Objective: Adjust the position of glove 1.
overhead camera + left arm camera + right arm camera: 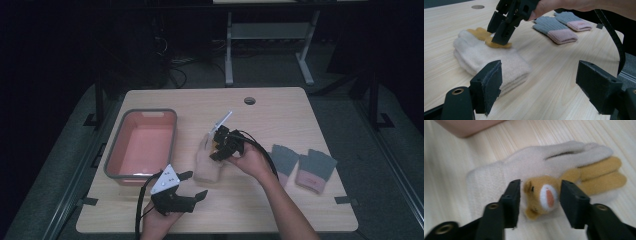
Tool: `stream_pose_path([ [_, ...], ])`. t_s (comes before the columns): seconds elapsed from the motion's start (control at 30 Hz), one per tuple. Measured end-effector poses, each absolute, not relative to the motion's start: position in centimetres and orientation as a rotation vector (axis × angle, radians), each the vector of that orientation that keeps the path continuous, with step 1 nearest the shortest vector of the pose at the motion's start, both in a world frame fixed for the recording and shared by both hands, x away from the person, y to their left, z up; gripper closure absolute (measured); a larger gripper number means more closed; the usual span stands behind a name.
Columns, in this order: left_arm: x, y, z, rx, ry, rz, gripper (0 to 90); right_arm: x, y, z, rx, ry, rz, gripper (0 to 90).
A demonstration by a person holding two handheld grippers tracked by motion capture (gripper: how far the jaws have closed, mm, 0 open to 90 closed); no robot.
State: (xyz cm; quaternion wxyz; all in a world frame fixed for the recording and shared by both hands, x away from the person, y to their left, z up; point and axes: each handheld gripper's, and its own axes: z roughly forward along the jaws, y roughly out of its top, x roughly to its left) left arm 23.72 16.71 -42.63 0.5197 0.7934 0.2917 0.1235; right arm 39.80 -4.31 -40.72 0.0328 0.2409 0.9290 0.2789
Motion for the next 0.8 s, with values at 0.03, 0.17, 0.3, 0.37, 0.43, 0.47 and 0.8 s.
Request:
stream_pose_path([
  [0.03, 23.8, 16.7, -42.6, 1.915, 0.695, 0.300, 20.8, 39.7, -4.5, -40.8, 0.763, 2.862, 0.881, 45.3],
  [0.17, 24.0, 16.5, -42.6, 1.914, 0.715, 0.296, 20.8, 39.1, -5.2, -41.0, 0.837, 2.863, 0.920, 38.3],
  [0.3, 24.5, 16.4, -42.5, 1.900, 0.750, 0.279, 21.0, 38.2, -6.5, -41.1, 0.946, 2.835, 1.031, 34.3],
  [0.37, 24.8, 16.3, -42.4, 1.899, 0.766, 0.276, 21.6, 37.7, -7.2, -41.3, 0.975, 2.805, 1.085, 33.1],
  [0.43, 25.2, 16.2, -42.2, 1.904, 0.796, 0.262, 22.1, 37.3, -7.8, -41.4, 1.035, 2.777, 1.125, 29.1],
  [0.47, 25.4, 16.1, -42.1, 1.904, 0.805, 0.256, 22.5, 37.0, -8.1, -41.5, 1.071, 2.756, 1.152, 28.2],
  [0.8, 28.1, 14.9, -42.6, 1.898, 0.999, 0.165, 22.7, 36.3, -9.7, -43.2, 1.345, 2.664, 1.269, 24.1],
])
